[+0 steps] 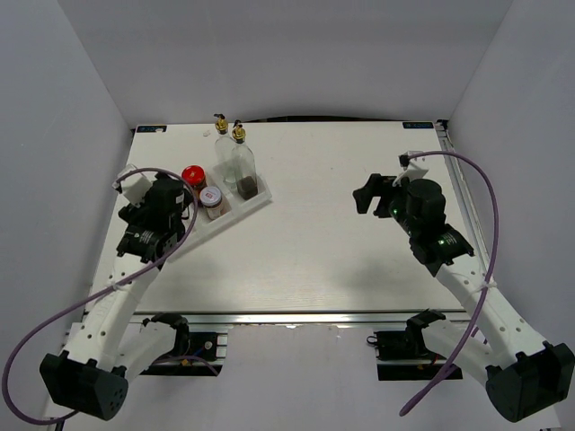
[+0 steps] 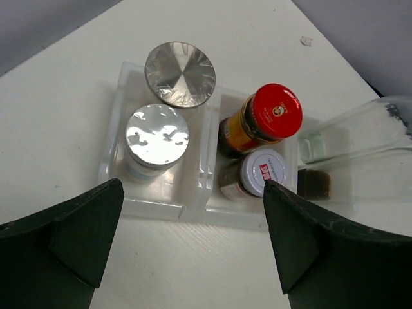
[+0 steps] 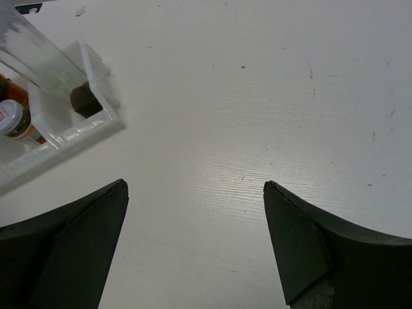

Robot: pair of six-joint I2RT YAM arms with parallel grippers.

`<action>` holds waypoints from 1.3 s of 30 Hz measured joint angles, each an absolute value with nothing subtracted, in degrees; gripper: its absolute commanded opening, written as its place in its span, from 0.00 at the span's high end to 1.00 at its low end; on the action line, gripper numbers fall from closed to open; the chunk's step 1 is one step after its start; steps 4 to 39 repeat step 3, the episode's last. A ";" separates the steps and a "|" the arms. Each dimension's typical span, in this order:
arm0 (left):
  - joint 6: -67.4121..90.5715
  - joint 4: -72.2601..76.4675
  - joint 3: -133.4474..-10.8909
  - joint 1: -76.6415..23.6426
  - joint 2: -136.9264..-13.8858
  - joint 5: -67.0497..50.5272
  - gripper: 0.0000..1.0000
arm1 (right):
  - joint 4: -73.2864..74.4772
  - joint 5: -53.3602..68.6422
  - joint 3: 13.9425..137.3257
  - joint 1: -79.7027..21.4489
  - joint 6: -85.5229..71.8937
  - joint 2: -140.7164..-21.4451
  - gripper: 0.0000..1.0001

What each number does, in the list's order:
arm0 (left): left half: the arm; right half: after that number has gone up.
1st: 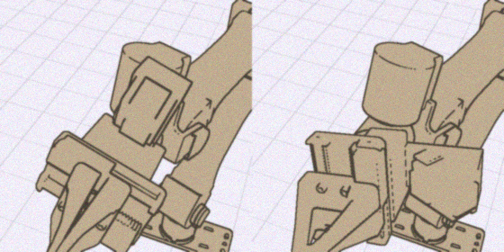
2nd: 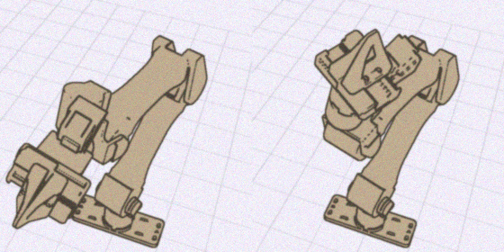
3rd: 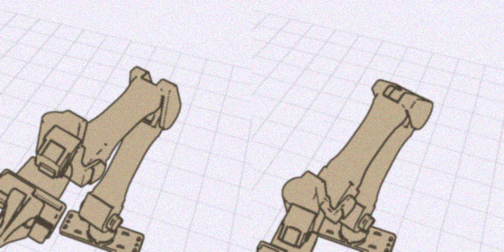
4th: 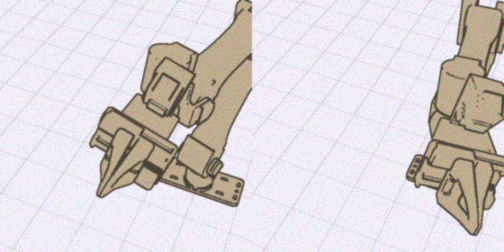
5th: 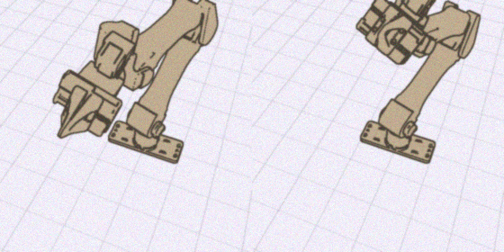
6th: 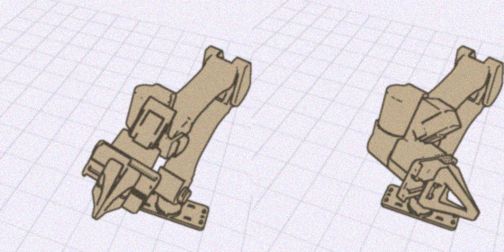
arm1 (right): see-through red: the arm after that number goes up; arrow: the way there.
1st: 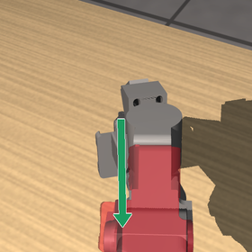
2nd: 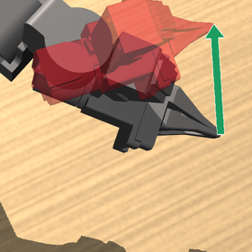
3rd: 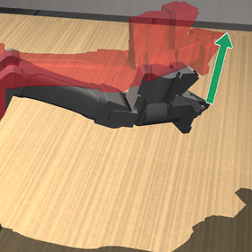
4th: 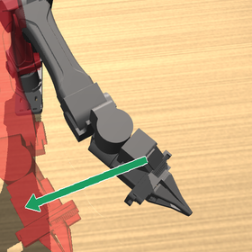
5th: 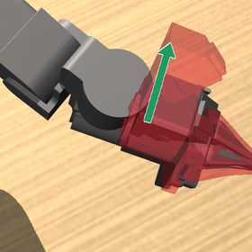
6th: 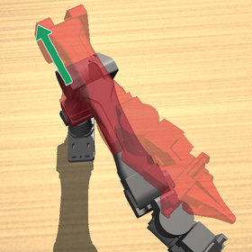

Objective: Organize the condiment bottles

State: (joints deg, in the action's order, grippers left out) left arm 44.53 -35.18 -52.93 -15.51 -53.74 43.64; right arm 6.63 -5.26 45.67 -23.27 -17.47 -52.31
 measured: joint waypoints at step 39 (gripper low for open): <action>44.45 -35.99 -52.86 -15.51 -51.07 41.93 0.02 | 7.14 -7.25 45.67 -23.27 -18.17 -52.31 0.11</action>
